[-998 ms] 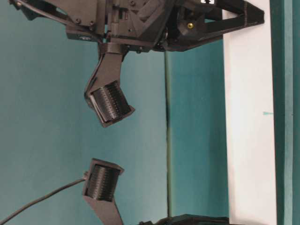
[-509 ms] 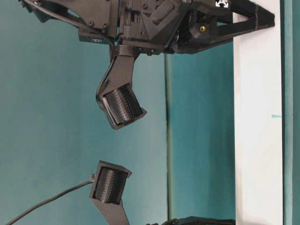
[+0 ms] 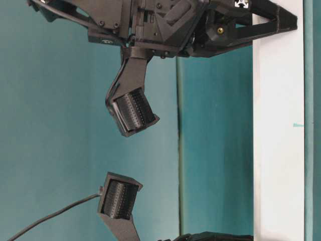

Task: Lift a wooden board with both hands.
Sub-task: 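Lower the board with both grippers back onto the table, then open both grippers to release the board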

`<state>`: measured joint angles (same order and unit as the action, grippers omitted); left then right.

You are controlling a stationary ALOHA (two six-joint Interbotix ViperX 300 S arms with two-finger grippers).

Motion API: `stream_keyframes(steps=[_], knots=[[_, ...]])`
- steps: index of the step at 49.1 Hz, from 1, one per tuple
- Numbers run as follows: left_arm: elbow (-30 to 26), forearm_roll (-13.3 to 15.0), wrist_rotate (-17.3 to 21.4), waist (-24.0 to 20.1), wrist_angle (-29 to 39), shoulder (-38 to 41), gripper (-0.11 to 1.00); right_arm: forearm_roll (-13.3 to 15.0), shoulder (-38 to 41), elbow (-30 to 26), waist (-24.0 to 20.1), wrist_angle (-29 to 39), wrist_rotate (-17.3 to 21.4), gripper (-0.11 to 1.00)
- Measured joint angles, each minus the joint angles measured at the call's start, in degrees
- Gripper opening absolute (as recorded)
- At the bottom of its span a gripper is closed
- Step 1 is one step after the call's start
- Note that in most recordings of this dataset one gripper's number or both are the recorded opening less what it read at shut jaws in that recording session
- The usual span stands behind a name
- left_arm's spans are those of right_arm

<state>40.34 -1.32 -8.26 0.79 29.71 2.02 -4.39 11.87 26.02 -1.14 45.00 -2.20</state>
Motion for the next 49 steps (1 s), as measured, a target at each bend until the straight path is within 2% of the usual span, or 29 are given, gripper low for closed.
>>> stream_keyframes(steps=[7, 25, 28, 35, 37, 39, 45, 49], knots=[[0.00, 0.00, 1.05, -0.18, -0.35, 0.09, 0.17, -0.09, -0.09, 0.70, 0.00, -1.32, 0.09, 0.21], [0.00, 0.00, 0.79, -0.18, -0.35, 0.09, 0.17, -0.18, -0.26, 1.14, 0.26, -2.72, 0.62, 0.23], [0.00, 0.00, 0.79, -0.09, -0.35, 0.09, 0.17, -0.35, -0.26, 1.14, 0.53, -2.72, 0.62, 0.35], [0.00, -0.18, 0.62, 0.09, -0.44, 0.18, 0.18, -0.26, -0.26, 1.23, 1.23, -2.55, 0.62, 0.75], [0.00, -0.18, 0.53, 0.09, -0.44, 0.18, 0.23, -0.26, -0.26, 1.14, 1.23, -2.55, 0.70, 0.82], [0.00, 0.00, 0.18, 0.18, -0.44, 0.09, 0.34, -0.26, -0.26, 1.14, 1.14, -2.46, 0.70, 0.85], [0.00, 0.00, -0.97, -0.09, -0.44, 0.09, 0.71, -0.26, -0.26, 1.14, 0.79, -2.64, 0.88, 0.85], [0.26, 0.00, -0.97, 0.00, -0.35, 0.09, 0.90, -0.26, -0.26, 1.14, 0.79, -2.64, 0.79, 0.86]])
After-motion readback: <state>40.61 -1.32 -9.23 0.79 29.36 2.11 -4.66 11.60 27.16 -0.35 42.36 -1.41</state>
